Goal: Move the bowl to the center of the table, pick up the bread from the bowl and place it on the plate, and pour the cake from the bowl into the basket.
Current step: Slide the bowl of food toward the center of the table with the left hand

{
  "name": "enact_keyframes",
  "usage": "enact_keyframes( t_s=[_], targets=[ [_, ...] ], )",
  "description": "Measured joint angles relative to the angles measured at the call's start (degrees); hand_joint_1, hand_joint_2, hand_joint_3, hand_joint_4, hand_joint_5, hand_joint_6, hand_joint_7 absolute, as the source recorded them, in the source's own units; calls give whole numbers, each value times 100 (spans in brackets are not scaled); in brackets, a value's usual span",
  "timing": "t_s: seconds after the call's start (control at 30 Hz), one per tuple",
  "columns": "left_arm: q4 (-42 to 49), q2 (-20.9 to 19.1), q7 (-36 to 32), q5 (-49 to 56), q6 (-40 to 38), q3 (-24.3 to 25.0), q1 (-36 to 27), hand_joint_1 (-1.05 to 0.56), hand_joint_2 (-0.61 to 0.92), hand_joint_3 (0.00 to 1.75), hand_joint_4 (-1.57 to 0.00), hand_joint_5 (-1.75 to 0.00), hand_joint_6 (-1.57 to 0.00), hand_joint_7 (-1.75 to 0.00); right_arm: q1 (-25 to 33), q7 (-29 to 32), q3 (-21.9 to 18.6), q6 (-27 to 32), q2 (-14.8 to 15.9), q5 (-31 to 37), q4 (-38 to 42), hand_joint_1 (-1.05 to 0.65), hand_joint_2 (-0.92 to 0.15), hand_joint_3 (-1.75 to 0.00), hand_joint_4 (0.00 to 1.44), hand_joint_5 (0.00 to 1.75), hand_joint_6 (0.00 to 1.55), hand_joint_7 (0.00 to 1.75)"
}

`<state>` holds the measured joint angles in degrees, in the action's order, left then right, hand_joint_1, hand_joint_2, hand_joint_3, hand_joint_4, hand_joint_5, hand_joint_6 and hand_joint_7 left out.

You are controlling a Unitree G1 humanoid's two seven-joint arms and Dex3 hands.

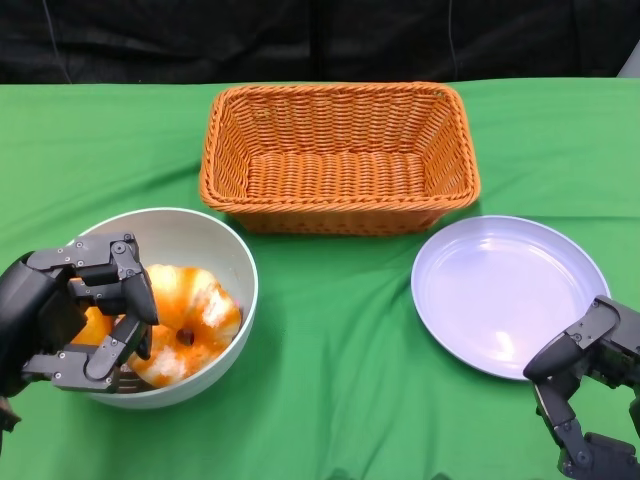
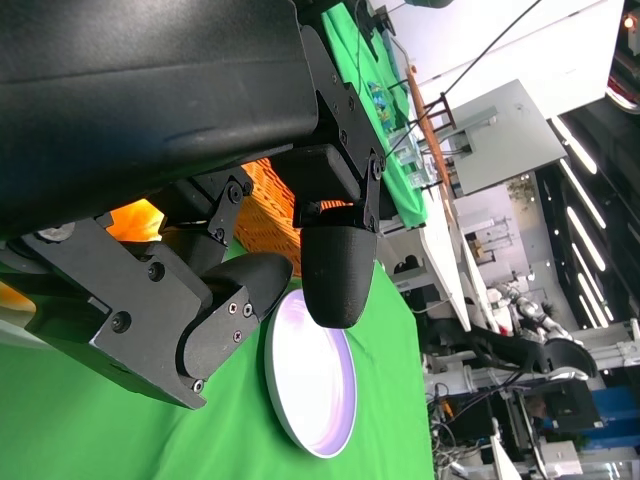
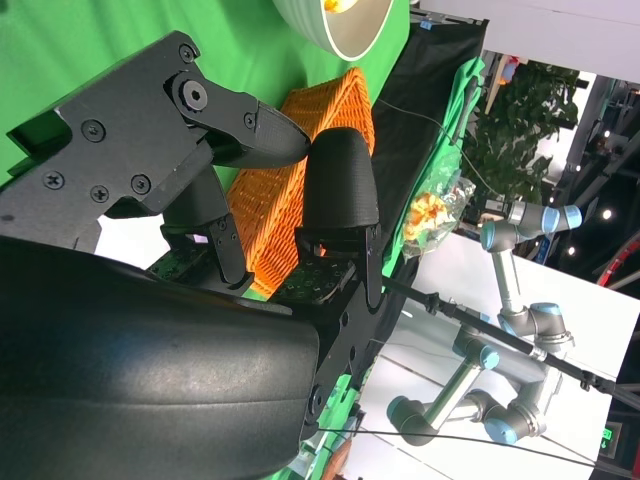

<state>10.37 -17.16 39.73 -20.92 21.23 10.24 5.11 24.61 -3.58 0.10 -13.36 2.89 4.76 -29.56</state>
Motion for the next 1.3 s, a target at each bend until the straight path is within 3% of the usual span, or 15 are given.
enact_keyframes(
  t_s=[1.3],
  targets=[
    [121,1,35,-1,93,-3,59,-7,45,133,-82,-174,-75,-150,-5,-3,-3,-64,3,47,108,-27,-53,-91,82,152,79,120]
  ],
)
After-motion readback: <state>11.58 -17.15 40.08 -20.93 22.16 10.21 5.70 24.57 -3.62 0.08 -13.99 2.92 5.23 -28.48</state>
